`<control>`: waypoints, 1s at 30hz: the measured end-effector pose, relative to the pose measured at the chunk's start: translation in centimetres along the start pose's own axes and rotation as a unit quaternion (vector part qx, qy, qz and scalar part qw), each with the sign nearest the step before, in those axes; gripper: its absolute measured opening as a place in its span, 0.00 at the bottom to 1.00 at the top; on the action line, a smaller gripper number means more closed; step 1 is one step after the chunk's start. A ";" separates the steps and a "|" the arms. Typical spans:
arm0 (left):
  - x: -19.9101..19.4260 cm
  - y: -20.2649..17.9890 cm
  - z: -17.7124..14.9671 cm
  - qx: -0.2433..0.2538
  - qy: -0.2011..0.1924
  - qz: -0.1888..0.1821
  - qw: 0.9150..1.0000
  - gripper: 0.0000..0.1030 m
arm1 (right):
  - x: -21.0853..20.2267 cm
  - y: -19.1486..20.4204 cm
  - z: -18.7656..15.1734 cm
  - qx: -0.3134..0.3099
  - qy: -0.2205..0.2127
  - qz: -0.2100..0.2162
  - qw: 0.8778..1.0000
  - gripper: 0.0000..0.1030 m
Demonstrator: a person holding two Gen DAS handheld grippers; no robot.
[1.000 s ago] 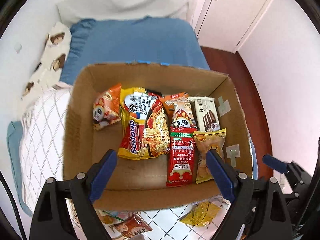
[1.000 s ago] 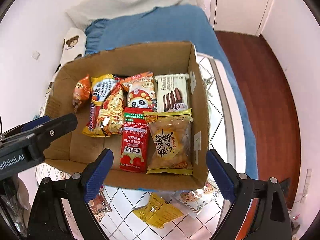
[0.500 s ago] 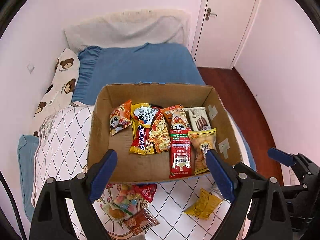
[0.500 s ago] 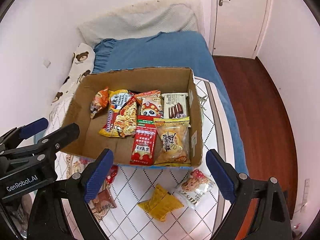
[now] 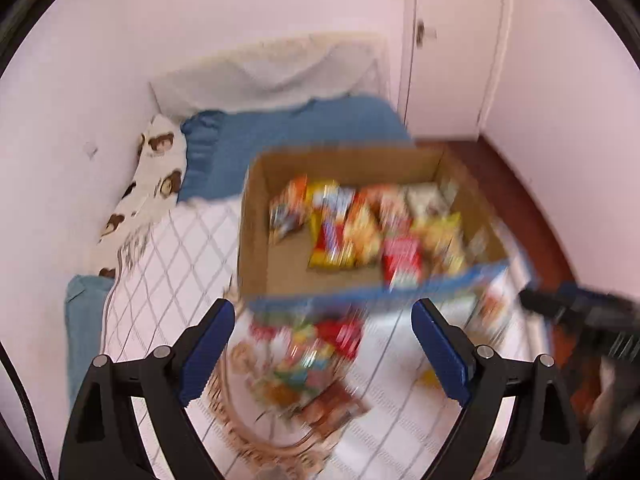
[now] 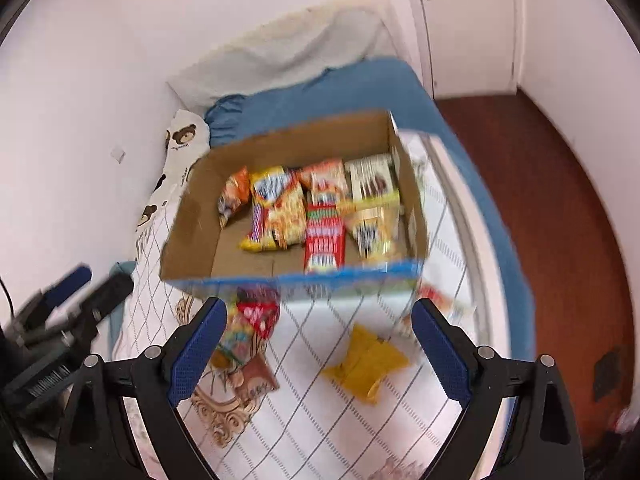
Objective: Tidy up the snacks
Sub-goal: 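Grasp the brown biscuit pack with left tool while right tool grasps yellow bag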
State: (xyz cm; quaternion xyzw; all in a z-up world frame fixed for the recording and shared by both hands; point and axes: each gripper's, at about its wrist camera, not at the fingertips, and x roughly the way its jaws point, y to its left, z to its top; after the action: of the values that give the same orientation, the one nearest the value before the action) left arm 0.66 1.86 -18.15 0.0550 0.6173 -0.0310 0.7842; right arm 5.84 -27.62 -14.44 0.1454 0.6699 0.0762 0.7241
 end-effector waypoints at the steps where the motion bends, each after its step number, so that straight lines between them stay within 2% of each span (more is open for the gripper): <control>1: 1.5 -0.1 -1.3 0.017 0.021 0.007 1.000 0.88 | 1.2 -0.9 -0.8 0.020 0.015 0.005 1.000 0.93; 3: 4.2 -0.2 -3.6 0.052 0.062 0.013 0.997 0.88 | 3.0 -2.0 -2.1 0.042 0.035 0.008 0.998 0.93; 5: 7.4 -0.9 -6.2 0.099 0.108 0.019 0.989 0.88 | 4.9 -3.4 -3.7 0.069 0.056 0.009 0.996 0.93; 8: 12.3 -2.1 -10.1 0.158 0.179 0.022 0.971 0.88 | 7.4 -4.9 -5.5 0.097 0.082 0.006 0.992 0.93; 10: 14.6 -2.7 -11.5 0.172 0.215 0.013 0.961 0.88 | 9.2 -5.8 -6.5 0.118 0.096 0.004 0.988 0.93; 14: 18.2 -3.7 -13.0 0.199 0.250 0.006 0.947 0.88 | 12.1 -6.7 -7.6 0.144 0.118 0.000 0.982 0.93; 16: 18.4 -4.4 -12.9 0.217 0.244 0.002 0.945 0.88 | 13.6 -6.8 -8.2 0.149 0.129 -0.006 0.980 0.89; 17: 18.3 -4.6 -12.7 0.217 0.243 -0.006 0.945 0.85 | 14.4 -6.7 -8.3 0.149 0.134 -0.007 0.980 0.84; 18: 18.3 -4.7 -12.6 0.209 0.249 -0.015 0.946 0.77 | 15.4 -6.5 -8.5 0.144 0.143 -0.010 0.979 0.74; 19: 18.4 -4.6 -12.5 0.197 0.255 -0.026 0.946 0.73 | 15.8 -6.3 -8.6 0.141 0.146 -0.012 0.979 0.70; 20: 18.3 -4.4 -12.5 0.179 0.263 -0.035 0.948 0.64 | 16.5 -6.1 -8.7 0.136 0.151 -0.015 0.979 0.63; 21: 18.3 -4.1 -12.5 0.165 0.267 -0.040 0.949 0.56 | 17.2 -5.9 -8.8 0.126 0.158 -0.021 0.979 0.59; 23: 18.2 -3.2 -12.5 0.120 0.279 -0.043 0.952 0.55 | 17.8 -5.4 -8.7 0.105 0.160 -0.033 0.981 0.58; 25: 18.0 -1.7 -12.9 0.049 0.290 -0.055 0.954 0.55 | 18.1 -4.6 -8.8 0.071 0.162 -0.041 0.983 0.56; 27: 17.9 0.0 -13.8 -0.025 0.311 -0.063 0.948 0.55 | 18.1 -3.6 -9.0 0.026 0.168 -0.046 0.984 0.55; 30: 17.6 2.1 -15.3 -0.127 0.333 -0.089 0.930 0.55 | 18.1 -2.4 -10.0 -0.025 0.189 -0.040 0.981 0.55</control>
State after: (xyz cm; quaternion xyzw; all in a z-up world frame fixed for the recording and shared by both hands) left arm -9.67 6.20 -38.68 -0.0929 0.8440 -0.0019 0.5282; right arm -2.61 -23.30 -32.91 0.0836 0.7981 0.0899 0.5899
